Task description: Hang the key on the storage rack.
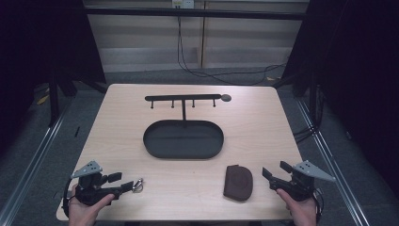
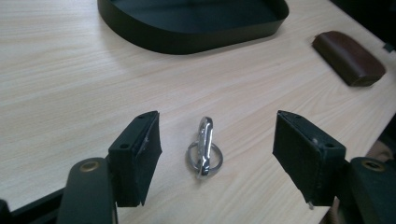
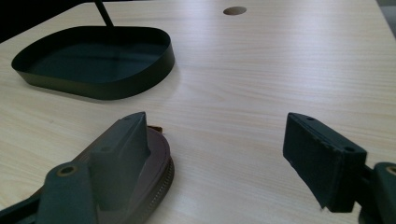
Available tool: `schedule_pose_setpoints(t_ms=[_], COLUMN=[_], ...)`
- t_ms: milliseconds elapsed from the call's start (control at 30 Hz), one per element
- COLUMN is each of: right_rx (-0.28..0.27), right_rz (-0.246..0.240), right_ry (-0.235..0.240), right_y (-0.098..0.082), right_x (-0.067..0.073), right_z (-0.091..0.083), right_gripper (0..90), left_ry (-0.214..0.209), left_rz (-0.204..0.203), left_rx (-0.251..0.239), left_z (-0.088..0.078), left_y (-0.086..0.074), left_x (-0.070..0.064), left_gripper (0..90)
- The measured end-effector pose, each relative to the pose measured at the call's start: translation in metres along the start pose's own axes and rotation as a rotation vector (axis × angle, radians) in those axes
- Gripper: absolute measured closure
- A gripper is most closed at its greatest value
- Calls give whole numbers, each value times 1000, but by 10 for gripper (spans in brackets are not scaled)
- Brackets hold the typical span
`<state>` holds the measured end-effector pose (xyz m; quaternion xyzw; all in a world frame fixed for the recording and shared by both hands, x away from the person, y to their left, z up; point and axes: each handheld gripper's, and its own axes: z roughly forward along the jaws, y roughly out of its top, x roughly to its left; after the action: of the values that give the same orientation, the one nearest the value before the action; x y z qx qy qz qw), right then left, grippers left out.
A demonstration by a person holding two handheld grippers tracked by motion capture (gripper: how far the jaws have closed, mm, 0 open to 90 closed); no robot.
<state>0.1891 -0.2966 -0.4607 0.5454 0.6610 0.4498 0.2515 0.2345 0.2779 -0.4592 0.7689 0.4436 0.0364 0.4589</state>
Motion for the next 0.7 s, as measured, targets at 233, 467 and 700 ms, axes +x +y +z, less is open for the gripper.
schedule_pose_setpoints(t_ms=[233,467,700], right_rx=[33,51,58], right_rz=[58,39,42], right_ry=[23,42,55], right_y=[1,1,1], right_x=[-4,-1,-1], right_z=[-2,0,-1], right_gripper=[192,195,220], left_ry=[34,39,48], left_rz=[-2,23,46], left_rx=[18,47,70], left_z=[0,2,-1], left_y=[0,3,9], left_x=[-1,-2,-10], left_gripper=[426,481,614])
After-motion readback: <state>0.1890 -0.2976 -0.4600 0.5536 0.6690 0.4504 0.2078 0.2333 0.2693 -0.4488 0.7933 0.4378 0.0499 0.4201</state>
